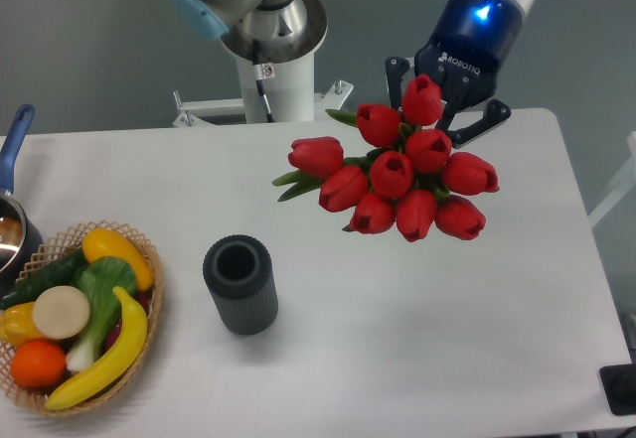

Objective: Insert the flowers into the vase
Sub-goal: 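Carry the red tulip bunch with the gripper over the grey vase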

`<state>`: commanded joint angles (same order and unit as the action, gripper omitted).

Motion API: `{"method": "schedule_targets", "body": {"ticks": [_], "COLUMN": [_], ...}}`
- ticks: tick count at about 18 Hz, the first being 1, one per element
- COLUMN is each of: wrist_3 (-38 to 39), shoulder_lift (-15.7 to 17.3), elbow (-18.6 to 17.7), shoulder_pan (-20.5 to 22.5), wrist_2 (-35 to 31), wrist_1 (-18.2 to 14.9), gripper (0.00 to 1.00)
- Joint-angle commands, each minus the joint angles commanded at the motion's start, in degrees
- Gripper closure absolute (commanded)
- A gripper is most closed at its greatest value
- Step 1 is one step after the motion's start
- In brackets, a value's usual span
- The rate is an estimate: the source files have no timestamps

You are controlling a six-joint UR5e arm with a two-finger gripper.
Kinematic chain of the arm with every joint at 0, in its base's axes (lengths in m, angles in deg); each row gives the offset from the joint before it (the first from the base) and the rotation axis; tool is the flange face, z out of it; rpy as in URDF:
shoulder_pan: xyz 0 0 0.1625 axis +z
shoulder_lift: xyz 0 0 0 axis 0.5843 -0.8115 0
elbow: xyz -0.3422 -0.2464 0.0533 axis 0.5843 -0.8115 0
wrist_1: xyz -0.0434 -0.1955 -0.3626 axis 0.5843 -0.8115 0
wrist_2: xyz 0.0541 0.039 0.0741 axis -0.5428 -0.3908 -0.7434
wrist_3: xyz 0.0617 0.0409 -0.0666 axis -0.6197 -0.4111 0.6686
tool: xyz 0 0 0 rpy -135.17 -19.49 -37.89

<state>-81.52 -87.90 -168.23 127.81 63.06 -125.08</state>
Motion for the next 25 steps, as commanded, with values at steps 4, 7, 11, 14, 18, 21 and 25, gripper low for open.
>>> {"method": "schedule_targets", "body": {"ticks": [4, 7, 11, 14, 18, 21, 25], "wrist_3": [0.0, 0.0, 0.0, 0.0, 0.0, 0.0, -0.1], "shoulder_lift": [-0.3, -0.5, -0.6, -0.5, -1.0, -2.0, -3.8], "elbow": [0.6, 0.4, 0.6, 0.7, 0.8, 0.9, 0.4], "shoulder_pan": [-1.2, -1.5, -1.7, -1.8, -2.5, -4.9, -5.5], "wrist_2": [0.0, 0.1, 0.1, 0.2, 0.2, 0.4, 7.2], "wrist_1": [0.0, 0.0, 0.0, 0.0, 0.1, 2.0, 4.0], "gripper": [0.77, 0.77, 0.77, 0.78, 0.77, 0.78, 0.78]}}
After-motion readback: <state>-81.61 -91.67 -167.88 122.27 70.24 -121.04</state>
